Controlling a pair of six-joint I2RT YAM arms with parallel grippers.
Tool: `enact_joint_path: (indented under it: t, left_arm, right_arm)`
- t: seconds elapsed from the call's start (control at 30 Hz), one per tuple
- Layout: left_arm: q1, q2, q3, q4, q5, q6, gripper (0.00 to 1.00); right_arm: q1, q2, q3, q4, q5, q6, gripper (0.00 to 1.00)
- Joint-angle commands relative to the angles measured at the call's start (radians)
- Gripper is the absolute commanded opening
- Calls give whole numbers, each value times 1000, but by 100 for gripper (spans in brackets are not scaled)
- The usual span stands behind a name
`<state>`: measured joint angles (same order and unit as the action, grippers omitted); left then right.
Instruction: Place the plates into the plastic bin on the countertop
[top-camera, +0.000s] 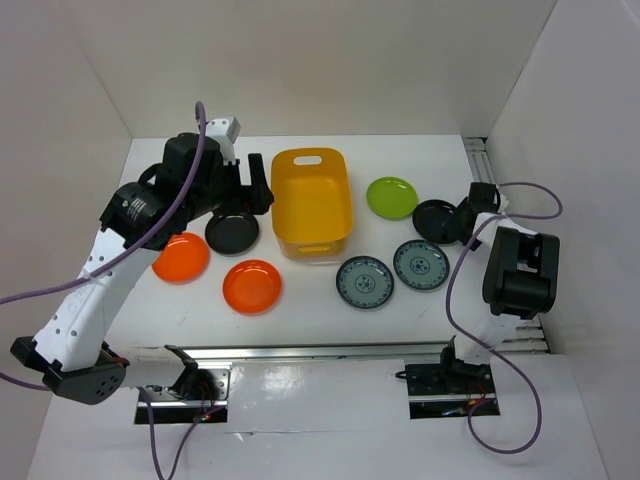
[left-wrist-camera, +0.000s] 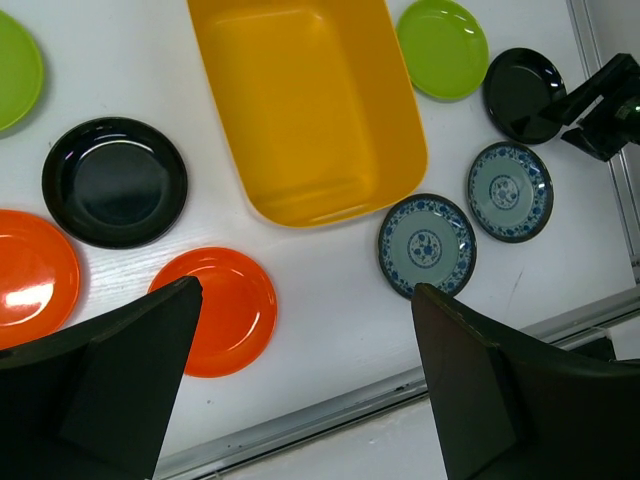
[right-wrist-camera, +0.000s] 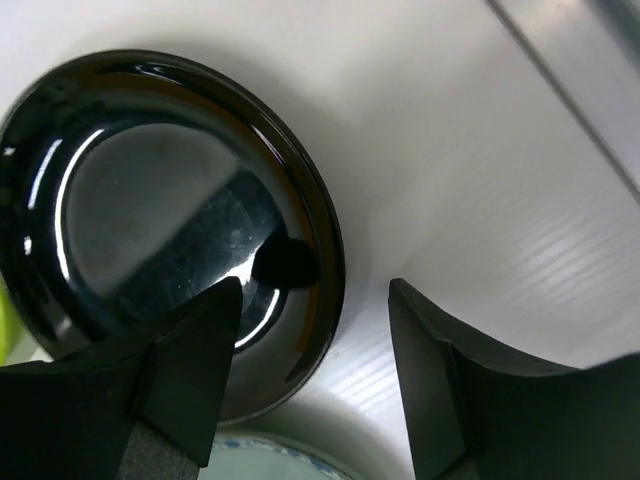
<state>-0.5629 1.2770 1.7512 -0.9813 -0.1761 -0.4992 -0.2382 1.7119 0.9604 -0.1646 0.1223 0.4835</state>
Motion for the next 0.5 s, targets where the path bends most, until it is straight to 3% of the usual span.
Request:
enact_joint_path:
  t: [0.0,0.03,0.27,0.33,0.37,0.47]
  left_arm:
    - [6,2,1,41,7,21,100]
    - [6,2,1,41,7,30,100]
    - [6,2,-9,41,-3,30,100]
    - [6,2,-9,41,-13,30,100]
    - [6,2,-9,41,-13,30,100]
    - [6,2,-9,41,-13,30,100]
  right_arm:
    - [28,40,5,77,79,21,67]
    - [28,52,15,77,92,33,67]
    - [48,129,40,13,158,115,35]
    - [48,156,40,-7,191,135,30]
    - [48,157,40,-16,191,148,11]
    - [48,167,50,-58,218,171,0]
